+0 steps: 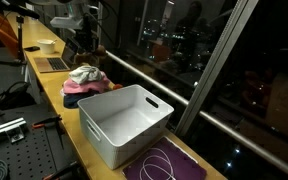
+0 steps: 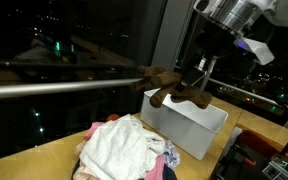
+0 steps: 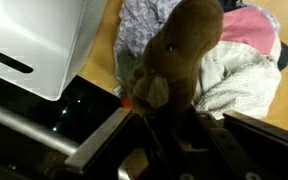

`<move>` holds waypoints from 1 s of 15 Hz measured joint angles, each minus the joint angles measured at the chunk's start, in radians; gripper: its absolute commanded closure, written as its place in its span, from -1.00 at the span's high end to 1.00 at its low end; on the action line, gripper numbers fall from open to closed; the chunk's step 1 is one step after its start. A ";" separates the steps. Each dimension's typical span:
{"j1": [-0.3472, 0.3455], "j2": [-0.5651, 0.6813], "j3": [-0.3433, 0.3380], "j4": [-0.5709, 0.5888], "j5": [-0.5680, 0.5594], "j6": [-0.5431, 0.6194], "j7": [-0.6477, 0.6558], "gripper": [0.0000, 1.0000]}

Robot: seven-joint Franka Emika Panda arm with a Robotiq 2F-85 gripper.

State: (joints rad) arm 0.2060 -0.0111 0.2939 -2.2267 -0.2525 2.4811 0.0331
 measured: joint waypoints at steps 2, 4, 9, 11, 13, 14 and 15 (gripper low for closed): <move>0.000 0.050 -0.004 0.047 0.000 -0.018 0.000 -0.07; 0.000 0.086 -0.011 0.074 0.000 -0.029 -0.001 0.23; 0.000 0.114 -0.036 0.080 0.000 -0.029 -0.004 0.94; 0.000 0.113 -0.047 0.071 0.000 -0.029 -0.005 1.00; -0.002 0.108 -0.058 0.056 0.001 -0.029 -0.009 1.00; -0.002 0.105 -0.062 0.046 0.004 -0.028 -0.012 1.00; -0.002 0.100 -0.063 0.036 0.007 -0.028 -0.016 1.00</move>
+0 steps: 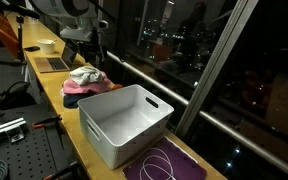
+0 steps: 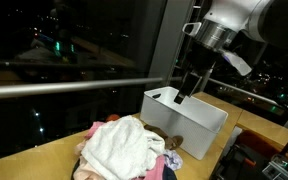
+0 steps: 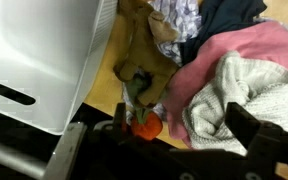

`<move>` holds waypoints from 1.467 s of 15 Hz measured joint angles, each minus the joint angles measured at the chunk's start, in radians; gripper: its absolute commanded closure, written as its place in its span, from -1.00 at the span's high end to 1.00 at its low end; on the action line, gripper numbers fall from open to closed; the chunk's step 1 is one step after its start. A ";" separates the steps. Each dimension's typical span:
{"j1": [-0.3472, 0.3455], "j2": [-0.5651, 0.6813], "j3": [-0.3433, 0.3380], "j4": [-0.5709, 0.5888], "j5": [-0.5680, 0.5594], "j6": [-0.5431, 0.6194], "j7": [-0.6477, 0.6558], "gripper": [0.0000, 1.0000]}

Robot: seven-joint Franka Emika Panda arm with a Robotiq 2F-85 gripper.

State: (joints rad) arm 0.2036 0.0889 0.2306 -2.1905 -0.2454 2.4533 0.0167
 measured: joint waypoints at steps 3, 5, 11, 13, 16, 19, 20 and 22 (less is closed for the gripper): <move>0.010 -0.008 0.004 -0.018 0.002 0.000 -0.004 1.00; 0.029 -0.005 0.016 -0.018 -0.001 0.000 -0.004 1.00; 0.094 0.047 0.041 0.063 -0.001 -0.005 -0.001 1.00; 0.111 0.096 0.042 0.123 -0.001 -0.017 0.000 1.00; 0.144 0.195 0.043 0.223 -0.001 -0.041 0.009 1.00; 0.185 0.304 0.043 0.315 -0.001 -0.047 0.027 1.00; 0.197 0.340 0.042 0.341 -0.001 -0.047 0.032 1.00; 0.211 0.404 0.038 0.378 0.000 -0.047 0.037 1.00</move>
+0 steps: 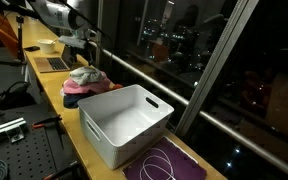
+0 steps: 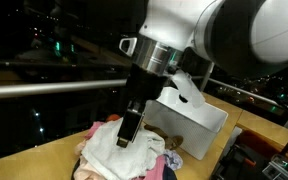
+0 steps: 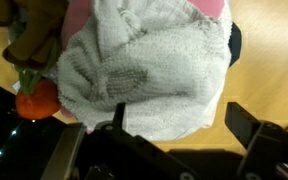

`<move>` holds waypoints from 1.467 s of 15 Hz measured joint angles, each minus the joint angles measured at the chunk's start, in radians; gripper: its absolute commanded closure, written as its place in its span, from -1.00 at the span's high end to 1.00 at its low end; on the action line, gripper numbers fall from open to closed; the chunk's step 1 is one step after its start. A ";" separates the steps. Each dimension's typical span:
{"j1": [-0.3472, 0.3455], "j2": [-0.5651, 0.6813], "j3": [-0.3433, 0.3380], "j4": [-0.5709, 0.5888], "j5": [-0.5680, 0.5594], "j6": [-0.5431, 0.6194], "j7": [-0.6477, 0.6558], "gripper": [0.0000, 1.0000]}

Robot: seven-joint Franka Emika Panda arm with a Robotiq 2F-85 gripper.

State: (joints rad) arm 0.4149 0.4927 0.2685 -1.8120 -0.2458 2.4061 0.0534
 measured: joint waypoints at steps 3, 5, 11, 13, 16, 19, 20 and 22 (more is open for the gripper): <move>0.005 0.082 -0.017 0.028 0.000 0.000 0.000 1.00; 0.005 0.123 -0.034 0.037 0.000 0.001 0.000 1.00; 0.003 0.185 -0.073 0.039 0.000 0.002 0.000 0.17; 0.000 0.187 -0.077 0.038 0.001 0.002 0.000 -0.14; -0.017 0.185 -0.077 0.037 0.013 0.002 -0.003 -0.57; -0.048 0.174 -0.077 0.028 0.040 0.003 -0.016 -0.97; -0.060 0.166 -0.077 0.019 0.048 0.005 -0.022 -1.00; -0.086 0.139 -0.077 -0.009 0.059 0.009 -0.031 -1.00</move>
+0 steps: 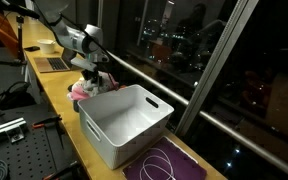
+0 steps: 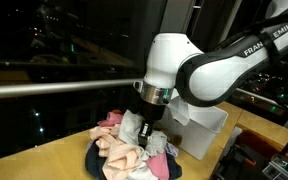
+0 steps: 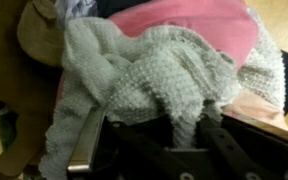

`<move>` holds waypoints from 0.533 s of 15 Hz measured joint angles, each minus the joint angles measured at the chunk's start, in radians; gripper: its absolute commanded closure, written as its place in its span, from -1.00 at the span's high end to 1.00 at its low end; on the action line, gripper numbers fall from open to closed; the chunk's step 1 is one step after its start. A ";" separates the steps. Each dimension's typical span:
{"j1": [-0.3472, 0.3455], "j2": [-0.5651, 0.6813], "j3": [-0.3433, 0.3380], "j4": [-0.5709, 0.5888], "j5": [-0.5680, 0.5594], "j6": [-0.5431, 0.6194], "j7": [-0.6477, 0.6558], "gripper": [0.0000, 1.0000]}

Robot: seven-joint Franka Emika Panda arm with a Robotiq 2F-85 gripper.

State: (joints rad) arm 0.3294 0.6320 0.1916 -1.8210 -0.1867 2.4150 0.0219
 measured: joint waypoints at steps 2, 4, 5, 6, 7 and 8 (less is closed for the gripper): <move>-0.023 -0.037 0.000 -0.039 0.004 0.003 -0.009 -0.98; -0.047 -0.091 -0.001 -0.090 0.005 0.007 -0.017 -0.99; -0.060 -0.123 -0.001 -0.119 0.005 0.010 -0.020 -1.00; -0.073 -0.160 -0.001 -0.150 0.005 0.013 -0.025 -1.00; -0.088 -0.204 -0.001 -0.181 0.008 0.016 -0.032 -1.00; -0.102 -0.251 -0.001 -0.210 0.017 0.017 -0.040 -0.99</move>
State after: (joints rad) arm 0.2276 0.3811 0.1902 -2.0310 -0.1694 2.4322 -0.0185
